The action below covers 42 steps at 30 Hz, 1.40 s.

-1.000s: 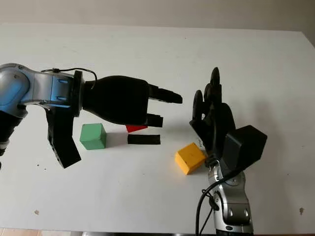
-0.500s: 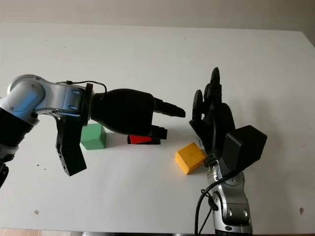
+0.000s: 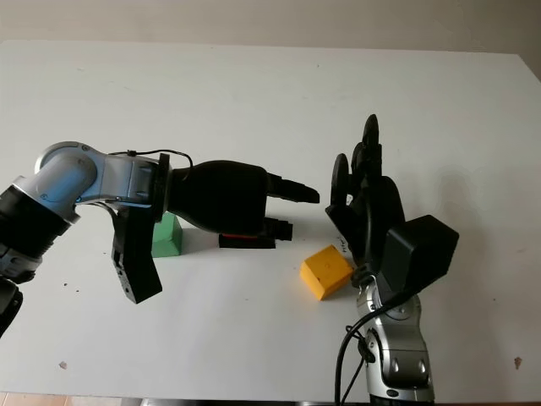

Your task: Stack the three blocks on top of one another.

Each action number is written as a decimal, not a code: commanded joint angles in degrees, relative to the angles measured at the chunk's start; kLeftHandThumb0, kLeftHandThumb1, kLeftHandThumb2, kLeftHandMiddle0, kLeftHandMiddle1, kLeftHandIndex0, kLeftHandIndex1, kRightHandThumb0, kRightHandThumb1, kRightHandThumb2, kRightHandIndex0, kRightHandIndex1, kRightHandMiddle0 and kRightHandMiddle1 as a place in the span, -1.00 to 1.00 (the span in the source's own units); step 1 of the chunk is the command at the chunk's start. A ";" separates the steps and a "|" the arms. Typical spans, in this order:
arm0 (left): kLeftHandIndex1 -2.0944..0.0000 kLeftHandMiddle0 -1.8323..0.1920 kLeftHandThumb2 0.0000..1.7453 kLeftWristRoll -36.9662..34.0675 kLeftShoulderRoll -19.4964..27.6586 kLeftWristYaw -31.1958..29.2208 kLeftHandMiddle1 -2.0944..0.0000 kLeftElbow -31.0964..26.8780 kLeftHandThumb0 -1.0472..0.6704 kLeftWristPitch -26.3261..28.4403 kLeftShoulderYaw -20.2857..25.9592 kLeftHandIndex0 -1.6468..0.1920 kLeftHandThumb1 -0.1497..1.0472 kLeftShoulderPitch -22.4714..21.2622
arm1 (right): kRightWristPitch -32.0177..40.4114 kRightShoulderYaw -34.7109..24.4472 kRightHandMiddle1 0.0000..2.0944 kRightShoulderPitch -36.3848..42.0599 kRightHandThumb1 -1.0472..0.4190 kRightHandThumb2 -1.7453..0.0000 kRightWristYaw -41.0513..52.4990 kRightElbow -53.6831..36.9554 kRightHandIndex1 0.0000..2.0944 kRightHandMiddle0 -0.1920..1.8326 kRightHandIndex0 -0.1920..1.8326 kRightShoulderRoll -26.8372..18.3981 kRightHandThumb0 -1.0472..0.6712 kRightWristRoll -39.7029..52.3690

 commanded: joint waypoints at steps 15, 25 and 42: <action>0.56 0.87 -0.94 -2.77 2.21 -0.89 0.98 0.10 -0.35 -0.30 -0.20 0.67 0.81 0.25 | -0.24 -0.51 -1.00 0.91 -1.00 0.21 0.70 -1.05 -1.00 -1.00 -1.00 -0.76 -0.60 0.20; 0.97 1.00 -0.94 -1.30 4.01 -2.87 0.99 -1.00 -0.46 4.53 1.22 0.93 0.76 0.01 | -0.07 -0.66 -1.00 0.40 -1.00 0.21 1.03 -0.69 -1.00 -1.00 -1.00 -0.71 -0.60 0.62; 0.95 0.99 -0.93 -8.76 9.49 -9.16 0.99 2.25 -0.13 16.43 10.34 0.93 0.78 -3.23 | 0.11 -0.57 -1.00 0.15 -1.00 0.22 0.89 -0.66 -1.00 -1.00 -1.00 -0.47 -0.60 0.62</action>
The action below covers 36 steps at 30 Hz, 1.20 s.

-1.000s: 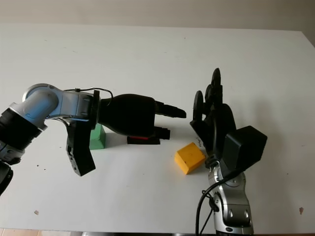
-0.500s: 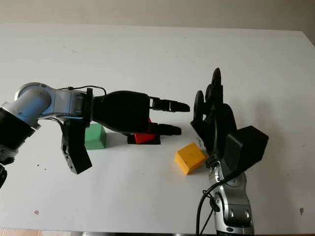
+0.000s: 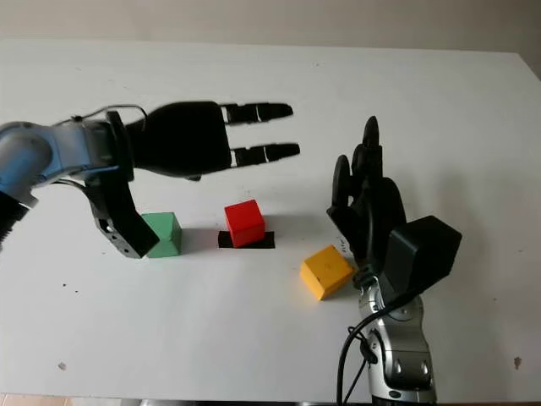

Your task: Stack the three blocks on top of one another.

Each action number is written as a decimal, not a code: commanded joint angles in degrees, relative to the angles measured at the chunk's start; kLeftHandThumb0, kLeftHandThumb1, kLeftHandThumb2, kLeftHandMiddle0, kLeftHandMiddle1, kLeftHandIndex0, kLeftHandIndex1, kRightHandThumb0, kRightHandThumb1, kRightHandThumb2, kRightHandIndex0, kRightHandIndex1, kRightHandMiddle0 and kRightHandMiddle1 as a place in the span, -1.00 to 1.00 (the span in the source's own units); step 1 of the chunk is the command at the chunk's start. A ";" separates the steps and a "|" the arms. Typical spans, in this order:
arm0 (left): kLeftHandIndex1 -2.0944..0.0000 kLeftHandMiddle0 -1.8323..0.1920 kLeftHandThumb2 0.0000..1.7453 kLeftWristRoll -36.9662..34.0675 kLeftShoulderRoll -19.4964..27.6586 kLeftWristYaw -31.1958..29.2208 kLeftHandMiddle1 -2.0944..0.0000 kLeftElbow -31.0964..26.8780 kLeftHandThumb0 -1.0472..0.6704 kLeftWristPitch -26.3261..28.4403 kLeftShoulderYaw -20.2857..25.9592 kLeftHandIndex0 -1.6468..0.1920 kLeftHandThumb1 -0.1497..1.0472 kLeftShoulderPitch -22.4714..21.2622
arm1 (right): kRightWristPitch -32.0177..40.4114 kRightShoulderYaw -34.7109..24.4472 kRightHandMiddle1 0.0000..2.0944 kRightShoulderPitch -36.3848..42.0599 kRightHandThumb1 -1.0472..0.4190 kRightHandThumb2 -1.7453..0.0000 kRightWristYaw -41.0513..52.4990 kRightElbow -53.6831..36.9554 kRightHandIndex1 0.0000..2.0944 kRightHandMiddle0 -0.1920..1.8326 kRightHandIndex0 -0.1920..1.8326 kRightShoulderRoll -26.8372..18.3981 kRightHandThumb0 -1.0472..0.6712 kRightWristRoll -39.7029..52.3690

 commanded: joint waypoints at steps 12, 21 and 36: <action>0.89 0.75 -0.94 -39.54 5.00 -23.94 0.93 1.57 0.01 8.11 19.80 0.40 0.87 6.23 | 0.15 -0.28 -1.00 0.25 -1.00 0.22 -0.16 -0.96 -1.00 -1.00 -1.00 0.19 -0.60 0.83; 0.97 0.88 -0.46 -56.60 -1.98 -21.84 0.96 -15.30 -0.61 30.02 34.21 0.83 1.00 26.33 | 1.35 -0.65 -1.00 -0.52 -1.00 0.20 0.59 -2.43 -1.00 -1.00 -1.00 -3.00 -0.58 -1.51; 0.98 0.96 -0.26 -84.69 -21.03 -16.99 0.96 -25.22 -0.62 37.27 47.72 0.95 1.00 48.99 | 1.33 -5.51 -0.91 -6.17 -1.00 0.39 12.78 -4.29 -0.95 -0.84 -0.92 -22.75 -0.66 -6.01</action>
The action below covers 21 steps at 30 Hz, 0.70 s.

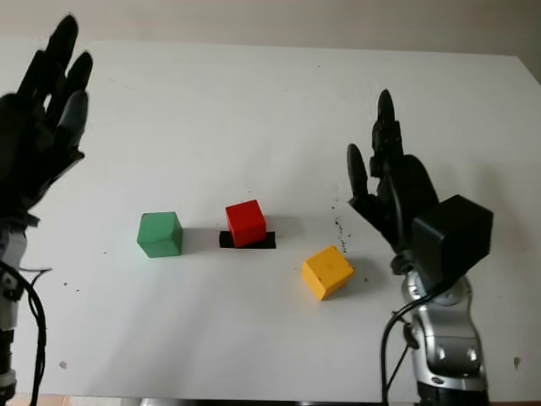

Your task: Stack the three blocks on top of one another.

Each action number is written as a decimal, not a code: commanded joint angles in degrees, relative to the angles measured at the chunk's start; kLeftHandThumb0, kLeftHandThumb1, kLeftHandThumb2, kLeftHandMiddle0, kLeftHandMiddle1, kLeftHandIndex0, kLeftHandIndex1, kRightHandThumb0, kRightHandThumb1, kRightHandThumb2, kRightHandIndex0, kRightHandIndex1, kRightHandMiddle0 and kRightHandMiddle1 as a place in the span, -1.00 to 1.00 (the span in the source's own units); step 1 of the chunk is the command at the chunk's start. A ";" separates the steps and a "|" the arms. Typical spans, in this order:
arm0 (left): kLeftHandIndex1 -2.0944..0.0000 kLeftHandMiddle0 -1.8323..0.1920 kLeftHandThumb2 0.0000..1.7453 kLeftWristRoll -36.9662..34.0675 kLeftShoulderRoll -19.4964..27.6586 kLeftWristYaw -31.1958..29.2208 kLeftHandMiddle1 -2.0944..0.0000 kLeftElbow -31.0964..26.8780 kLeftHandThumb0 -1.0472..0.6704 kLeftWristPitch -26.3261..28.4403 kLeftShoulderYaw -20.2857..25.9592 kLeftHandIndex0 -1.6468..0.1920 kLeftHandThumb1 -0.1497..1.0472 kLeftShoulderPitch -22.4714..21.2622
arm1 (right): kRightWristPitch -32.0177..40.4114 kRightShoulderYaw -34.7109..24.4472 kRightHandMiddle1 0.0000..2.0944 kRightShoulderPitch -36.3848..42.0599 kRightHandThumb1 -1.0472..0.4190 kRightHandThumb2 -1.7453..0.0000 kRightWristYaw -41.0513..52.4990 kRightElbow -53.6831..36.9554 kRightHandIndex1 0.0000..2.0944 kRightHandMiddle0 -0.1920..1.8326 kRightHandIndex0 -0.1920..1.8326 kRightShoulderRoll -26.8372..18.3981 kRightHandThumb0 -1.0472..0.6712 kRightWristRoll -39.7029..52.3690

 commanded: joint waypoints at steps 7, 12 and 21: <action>0.96 0.96 -0.24 -2.69 -3.36 2.15 0.95 -6.21 -0.69 1.63 2.33 0.95 1.00 8.06 | -2.83 -3.23 -0.91 -2.68 -0.84 0.93 11.84 -3.31 -0.92 -0.70 -0.83 -16.50 -0.62 -2.29; 0.96 0.96 -0.19 -2.32 -5.79 4.63 0.95 -12.55 -0.70 3.31 1.71 0.96 1.00 12.99 | -1.54 -3.88 -0.89 -3.09 -0.68 0.96 18.25 -8.08 -0.92 -0.53 -0.78 -24.37 -0.52 -3.89; 0.96 0.97 -0.16 -3.15 -7.81 6.43 0.95 -17.06 -0.68 4.74 2.10 0.99 1.00 15.90 | -6.19 -2.59 -0.92 -0.59 -0.61 0.95 29.34 -14.36 -0.95 -0.46 -0.81 -35.57 -0.53 -10.50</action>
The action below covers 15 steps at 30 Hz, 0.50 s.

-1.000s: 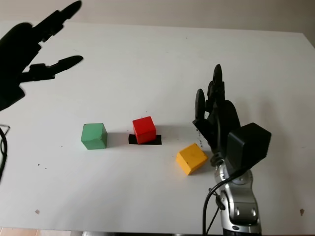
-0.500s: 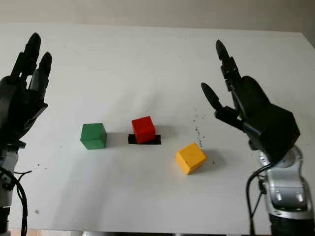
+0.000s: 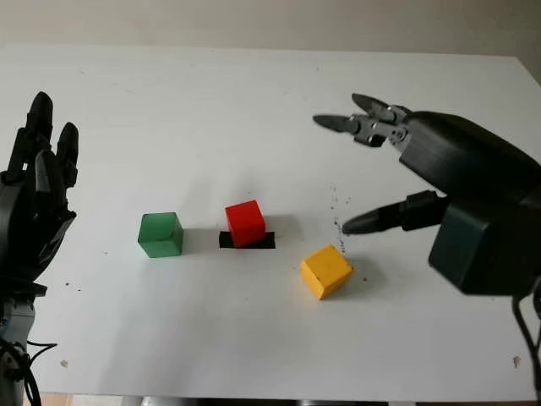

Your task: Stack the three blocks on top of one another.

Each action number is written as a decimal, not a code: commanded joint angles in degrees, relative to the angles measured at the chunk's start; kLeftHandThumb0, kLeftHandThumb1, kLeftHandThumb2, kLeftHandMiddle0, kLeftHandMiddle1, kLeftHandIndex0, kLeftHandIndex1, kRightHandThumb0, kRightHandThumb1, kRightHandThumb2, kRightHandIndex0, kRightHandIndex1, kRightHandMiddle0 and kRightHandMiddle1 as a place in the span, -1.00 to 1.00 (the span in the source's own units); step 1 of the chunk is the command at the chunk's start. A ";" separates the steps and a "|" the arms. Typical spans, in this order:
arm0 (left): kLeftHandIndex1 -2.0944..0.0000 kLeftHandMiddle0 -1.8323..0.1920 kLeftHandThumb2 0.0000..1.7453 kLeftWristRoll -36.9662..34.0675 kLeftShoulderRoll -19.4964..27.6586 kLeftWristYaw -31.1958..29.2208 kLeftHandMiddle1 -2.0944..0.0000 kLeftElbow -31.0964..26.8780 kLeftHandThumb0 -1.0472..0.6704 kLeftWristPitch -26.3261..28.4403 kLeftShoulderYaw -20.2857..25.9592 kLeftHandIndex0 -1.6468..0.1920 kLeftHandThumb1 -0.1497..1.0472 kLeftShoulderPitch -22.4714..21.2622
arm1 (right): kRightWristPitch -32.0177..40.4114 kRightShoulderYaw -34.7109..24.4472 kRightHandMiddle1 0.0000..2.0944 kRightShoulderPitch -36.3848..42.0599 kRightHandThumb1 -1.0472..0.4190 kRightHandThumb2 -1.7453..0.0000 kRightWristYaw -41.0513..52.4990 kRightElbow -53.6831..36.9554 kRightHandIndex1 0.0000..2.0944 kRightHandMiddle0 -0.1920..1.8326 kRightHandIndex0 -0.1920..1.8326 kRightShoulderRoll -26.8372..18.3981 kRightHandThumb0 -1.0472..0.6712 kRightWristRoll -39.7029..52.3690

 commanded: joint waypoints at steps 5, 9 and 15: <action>0.95 0.96 -0.16 -0.66 -0.46 0.27 0.95 -1.07 -0.66 0.22 0.56 0.97 1.00 0.53 | -6.03 -1.01 -0.92 4.17 -0.57 0.95 1.54 -3.58 -0.94 -0.42 -0.80 -2.59 -0.54 -3.22; 0.95 0.96 -0.18 -0.94 -1.07 0.66 0.95 -0.87 -0.67 0.30 0.43 0.97 1.00 0.11 | -9.29 0.68 -0.94 6.38 -0.58 0.94 1.93 -4.09 -0.96 -0.42 -0.82 -2.25 -0.55 -6.02; 0.94 0.94 -0.17 -0.52 -1.87 1.36 0.94 -0.98 -0.65 0.42 0.06 0.95 1.00 0.19 | -14.22 2.89 -0.93 8.43 -0.57 0.94 -1.24 -2.19 -0.94 -0.38 -0.80 0.39 -0.63 -9.71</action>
